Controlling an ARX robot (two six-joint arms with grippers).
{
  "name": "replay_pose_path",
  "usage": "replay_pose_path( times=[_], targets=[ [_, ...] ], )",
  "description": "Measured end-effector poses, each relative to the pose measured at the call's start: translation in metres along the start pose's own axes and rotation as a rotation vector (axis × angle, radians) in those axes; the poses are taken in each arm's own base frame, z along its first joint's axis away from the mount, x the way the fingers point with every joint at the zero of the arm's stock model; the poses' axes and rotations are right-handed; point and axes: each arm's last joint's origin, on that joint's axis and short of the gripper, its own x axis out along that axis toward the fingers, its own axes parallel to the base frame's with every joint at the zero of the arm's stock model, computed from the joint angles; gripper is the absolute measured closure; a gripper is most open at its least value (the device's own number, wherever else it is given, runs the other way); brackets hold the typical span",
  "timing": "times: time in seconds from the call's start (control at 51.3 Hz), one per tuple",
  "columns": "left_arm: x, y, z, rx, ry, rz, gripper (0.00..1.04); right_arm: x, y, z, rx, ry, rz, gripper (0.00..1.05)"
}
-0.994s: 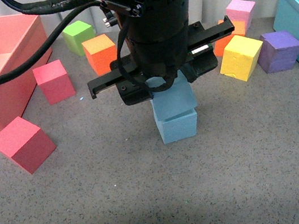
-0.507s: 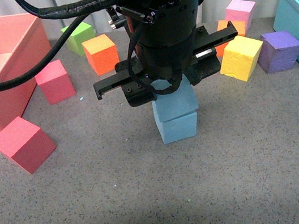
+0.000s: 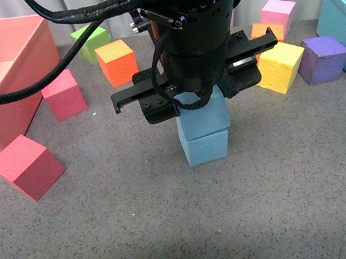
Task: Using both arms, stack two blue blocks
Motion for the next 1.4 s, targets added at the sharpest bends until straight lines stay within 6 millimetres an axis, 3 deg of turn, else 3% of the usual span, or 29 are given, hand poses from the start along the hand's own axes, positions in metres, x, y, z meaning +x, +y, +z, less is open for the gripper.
replay_pose_path(
  times=[0.117,0.234,0.351,0.487,0.546,0.624,0.721,0.819,0.975,1.053,1.228,1.404],
  targets=[
    [0.0,0.0,-0.001,0.011,0.007,0.001,0.22,0.0,0.0,0.0,0.0,0.0,0.0,0.09],
    [-0.001,-0.001,-0.001,0.019,0.005,-0.002,0.05,0.0,0.0,0.0,0.0,0.0,0.0,0.09],
    [-0.011,-0.001,0.002,0.016,-0.016,-0.025,0.07,0.0,0.0,0.0,0.0,0.0,0.0,0.09],
    [-0.04,0.004,0.008,0.013,-0.079,-0.066,0.07,0.0,0.0,0.0,0.0,0.0,0.0,0.09],
    [-0.042,0.01,0.008,0.069,-0.243,-0.059,0.12,0.0,0.0,0.0,0.0,0.0,0.0,0.09],
    [-0.042,0.035,0.0,0.163,-0.516,-0.002,0.25,0.0,0.0,0.0,0.0,0.0,0.0,0.09],
    [-0.044,0.078,-0.01,0.227,-0.711,-0.008,0.39,0.0,0.0,0.0,0.0,0.0,-0.003,0.09],
    [-0.066,0.121,-0.016,0.203,-0.958,-0.061,0.55,0.0,0.0,0.0,0.0,0.001,-0.004,0.09],
    [-0.1,0.17,-0.031,0.209,-1.073,-0.075,0.82,0.0,0.0,0.0,0.0,0.001,0.0,0.09],
    [-0.101,0.195,-0.048,0.235,-1.047,-0.06,1.0,0.0,0.0,0.0,0.0,0.001,0.0,0.09],
    [-0.111,0.232,-0.072,0.245,-1.038,-0.056,1.01,0.0,0.0,0.0,0.0,0.001,0.0,0.09],
    [-0.124,0.254,-0.089,0.245,-1.035,-0.048,1.01,0.0,0.0,0.0,0.0,0.001,0.0,0.09]
  ],
)
